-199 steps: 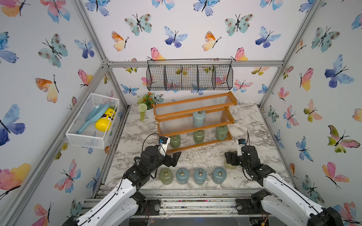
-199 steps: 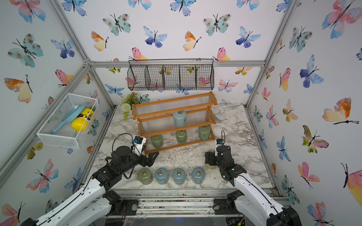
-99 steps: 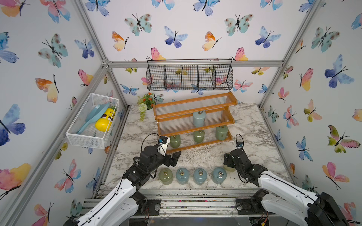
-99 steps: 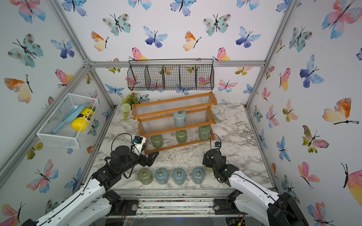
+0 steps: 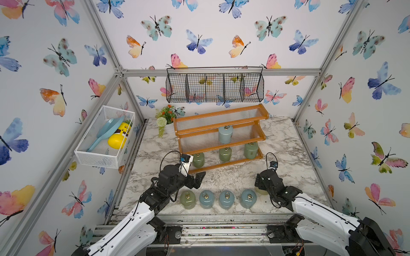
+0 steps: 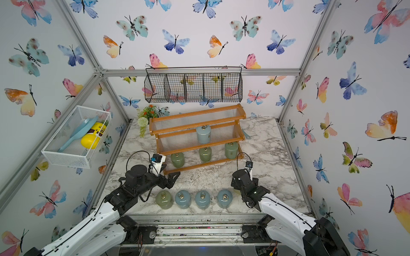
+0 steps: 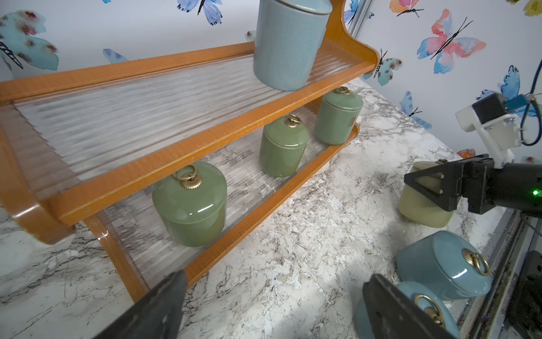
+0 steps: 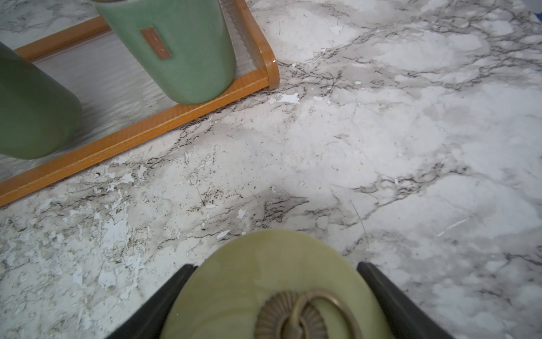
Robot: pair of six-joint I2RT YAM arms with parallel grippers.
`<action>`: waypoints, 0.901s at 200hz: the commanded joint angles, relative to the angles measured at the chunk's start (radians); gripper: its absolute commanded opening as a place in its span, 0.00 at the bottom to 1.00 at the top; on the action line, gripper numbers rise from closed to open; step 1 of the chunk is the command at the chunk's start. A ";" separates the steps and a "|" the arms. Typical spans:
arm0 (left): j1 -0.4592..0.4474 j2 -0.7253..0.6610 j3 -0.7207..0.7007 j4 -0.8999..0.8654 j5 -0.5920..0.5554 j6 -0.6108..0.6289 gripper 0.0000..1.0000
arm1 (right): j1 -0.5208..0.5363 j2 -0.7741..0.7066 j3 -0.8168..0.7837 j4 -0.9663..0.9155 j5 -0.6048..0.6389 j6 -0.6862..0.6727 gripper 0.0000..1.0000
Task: Remove the tea canisters from the shelf
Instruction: Place the tea canister at the center of the board.
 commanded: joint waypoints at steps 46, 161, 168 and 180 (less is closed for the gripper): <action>0.007 -0.004 -0.003 0.023 0.032 0.007 0.99 | 0.022 0.012 0.008 -0.022 -0.010 0.034 0.90; 0.007 -0.021 -0.010 0.017 0.040 0.008 0.98 | 0.027 -0.010 0.017 -0.065 -0.047 0.067 0.94; 0.007 -0.020 -0.012 0.019 0.040 0.008 0.99 | 0.027 -0.012 0.019 -0.071 -0.045 0.069 0.94; 0.007 -0.021 -0.013 0.018 0.041 0.007 0.99 | 0.027 -0.020 0.017 -0.074 -0.046 0.069 0.94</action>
